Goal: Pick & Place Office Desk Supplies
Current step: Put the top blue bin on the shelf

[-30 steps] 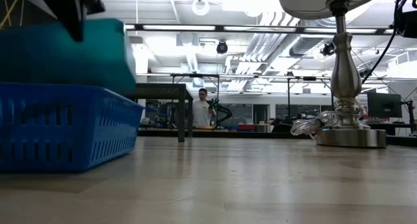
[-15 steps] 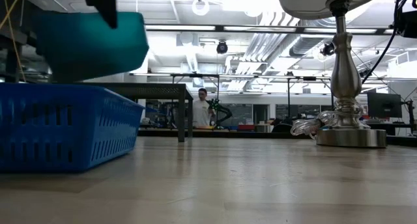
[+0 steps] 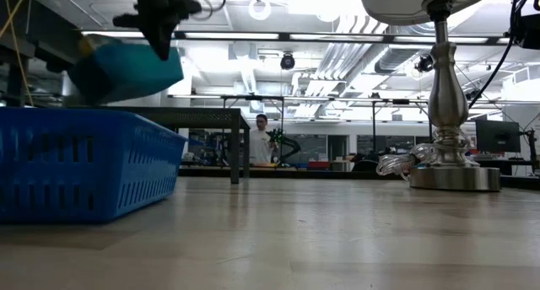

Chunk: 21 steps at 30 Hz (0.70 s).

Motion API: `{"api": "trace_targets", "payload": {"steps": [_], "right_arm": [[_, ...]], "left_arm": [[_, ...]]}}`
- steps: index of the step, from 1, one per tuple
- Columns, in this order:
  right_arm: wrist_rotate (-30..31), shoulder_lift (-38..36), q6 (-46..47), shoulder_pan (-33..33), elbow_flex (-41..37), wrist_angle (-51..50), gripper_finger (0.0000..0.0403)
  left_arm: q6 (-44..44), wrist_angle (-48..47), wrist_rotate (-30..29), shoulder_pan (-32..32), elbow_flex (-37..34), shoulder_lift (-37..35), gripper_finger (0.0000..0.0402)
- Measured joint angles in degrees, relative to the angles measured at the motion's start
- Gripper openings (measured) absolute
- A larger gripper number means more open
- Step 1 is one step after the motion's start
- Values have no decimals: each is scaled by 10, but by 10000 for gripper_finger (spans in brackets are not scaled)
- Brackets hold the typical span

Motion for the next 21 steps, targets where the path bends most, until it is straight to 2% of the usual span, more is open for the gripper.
{"api": "trace_targets", "payload": {"steps": [9, 21], "right_arm": [[0, 0, 0, 0, 0, 0, 120], [0, 0, 0, 0, 0, 0, 120]], "left_arm": [[30, 30, 43, 113, 0, 69, 0], [22, 62, 42, 163, 0, 122, 0]]}}
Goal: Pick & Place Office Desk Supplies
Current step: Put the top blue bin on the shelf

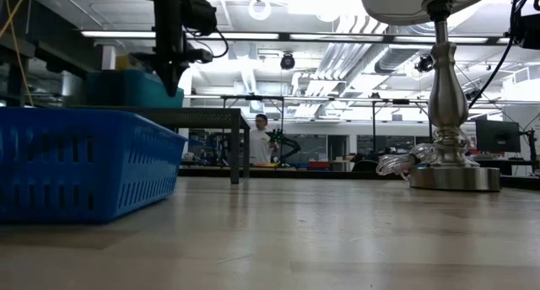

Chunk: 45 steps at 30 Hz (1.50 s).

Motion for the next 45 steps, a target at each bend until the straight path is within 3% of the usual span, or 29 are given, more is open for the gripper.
{"api": "trace_targets", "payload": {"steps": [40, 45], "right_arm": [[0, 0, 0, 0, 0, 0, 120], [0, 0, 0, 0, 0, 0, 120]], "left_arm": [[-1, 11, 1, 25, 0, 9, 8], [0, 12, 1, 29, 0, 9, 25]]}}
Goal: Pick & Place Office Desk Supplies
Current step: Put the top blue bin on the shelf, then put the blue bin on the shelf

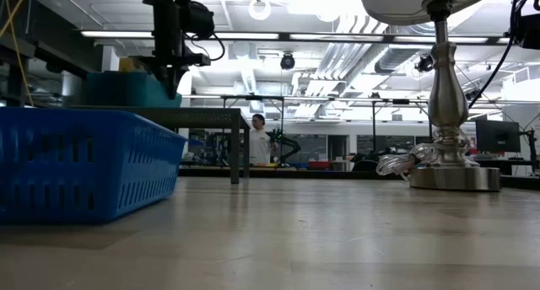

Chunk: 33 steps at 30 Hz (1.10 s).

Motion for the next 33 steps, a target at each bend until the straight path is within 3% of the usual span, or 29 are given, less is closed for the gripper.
{"api": "trace_targets", "payload": {"steps": [11, 33], "right_arm": [[0, 0, 0, 0, 0, 0, 120], [0, 0, 0, 0, 0, 0, 120]], "left_arm": [[9, 0, -2, 3, 0, 0, 79], [26, 28, -10, -2, 0, -33, 81]]}}
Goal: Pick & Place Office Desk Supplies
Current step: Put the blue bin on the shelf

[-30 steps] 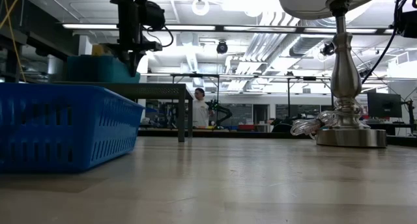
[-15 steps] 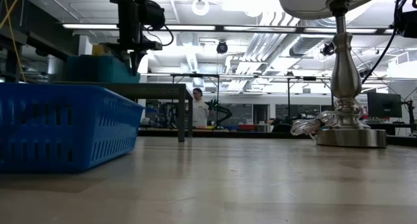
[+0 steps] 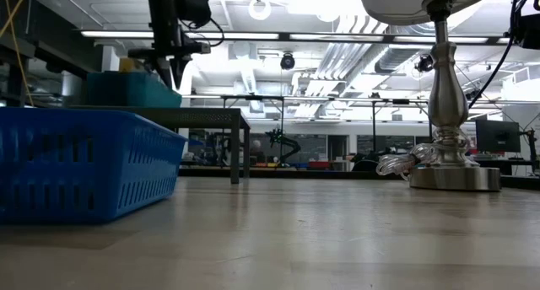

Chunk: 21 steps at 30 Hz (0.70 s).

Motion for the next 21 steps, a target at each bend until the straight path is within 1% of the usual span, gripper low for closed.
{"api": "trace_targets", "payload": {"steps": [8, 12, 16, 21], "right_arm": [[0, 0, 0, 0, 0, 0, 120], [0, 0, 0, 0, 0, 0, 120], [0, 0, 0, 0, 0, 0, 120], [0, 0, 0, 0, 0, 0, 120]], "left_arm": [[34, 26, 0, -1, 0, -29, 81], [73, 45, 0, -21, 0, -42, 81], [124, 60, 0, -65, 0, -55, 81], [158, 60, 0, -155, 0, -57, 81]]}}
